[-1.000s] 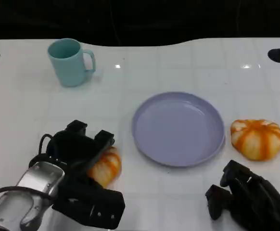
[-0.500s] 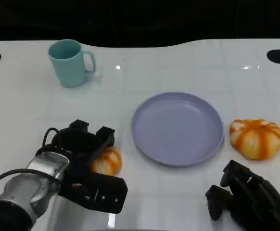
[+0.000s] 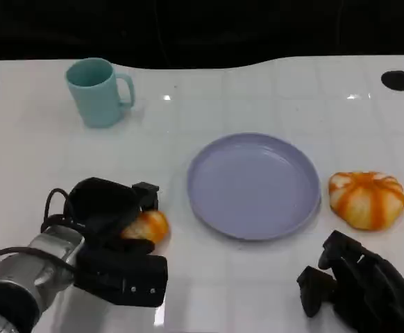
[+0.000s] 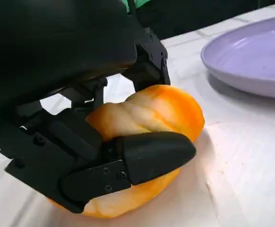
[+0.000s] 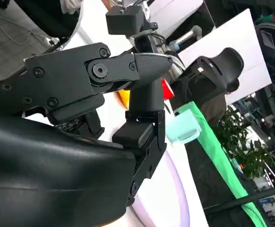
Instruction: Grasp the bread from the table and place it into the plate.
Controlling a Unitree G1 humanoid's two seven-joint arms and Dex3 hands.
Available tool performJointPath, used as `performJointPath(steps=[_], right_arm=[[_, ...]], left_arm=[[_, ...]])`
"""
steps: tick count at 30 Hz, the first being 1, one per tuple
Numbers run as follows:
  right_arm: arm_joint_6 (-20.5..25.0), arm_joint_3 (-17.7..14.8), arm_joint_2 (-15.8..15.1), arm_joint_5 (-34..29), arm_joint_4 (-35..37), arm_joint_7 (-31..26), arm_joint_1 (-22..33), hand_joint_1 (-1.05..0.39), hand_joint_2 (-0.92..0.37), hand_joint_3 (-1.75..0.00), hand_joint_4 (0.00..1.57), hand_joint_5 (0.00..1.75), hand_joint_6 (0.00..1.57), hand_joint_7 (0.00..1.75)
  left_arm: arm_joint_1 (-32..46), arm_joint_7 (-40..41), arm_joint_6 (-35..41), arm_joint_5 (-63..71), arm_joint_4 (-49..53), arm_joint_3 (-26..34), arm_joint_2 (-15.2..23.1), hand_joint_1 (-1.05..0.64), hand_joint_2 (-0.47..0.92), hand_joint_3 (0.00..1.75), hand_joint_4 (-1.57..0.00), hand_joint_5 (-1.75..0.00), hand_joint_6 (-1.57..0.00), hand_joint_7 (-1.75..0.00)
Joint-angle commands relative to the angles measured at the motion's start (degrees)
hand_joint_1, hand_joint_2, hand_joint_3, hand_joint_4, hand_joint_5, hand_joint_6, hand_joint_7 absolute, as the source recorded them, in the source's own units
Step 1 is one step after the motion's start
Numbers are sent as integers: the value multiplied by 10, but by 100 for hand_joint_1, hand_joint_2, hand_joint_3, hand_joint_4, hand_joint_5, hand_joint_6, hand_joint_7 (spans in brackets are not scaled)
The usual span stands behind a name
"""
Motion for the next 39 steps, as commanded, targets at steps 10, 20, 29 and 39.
performJointPath(steps=[10, 20, 29, 39], right_arm=[[2, -4, -3, 6, -5, -1, 2, -56, -92, -21, 77, 174, 67, 149], [1, -5, -4, 5, -5, -3, 1, -58, -92, -20, 78, 173, 68, 147], [1, -6, -7, 4, 4, 0, -4, -57, -92, -22, 77, 174, 67, 147], [0, -6, -7, 5, 9, 3, -5, -57, -92, -23, 77, 174, 67, 147]], left_arm=[[14, 156, -62, 7, 116, -45, -8, -105, 48, 175, -155, -175, -134, -169], [16, 247, -124, -29, 117, -21, -10, -105, 64, 175, -157, -175, -147, -175], [23, 257, -182, -101, 58, 56, -14, -105, 79, 174, -157, -175, -148, -175], [6, 261, -189, -104, -5, 92, -17, -102, 80, 164, -157, -175, -140, -175]])
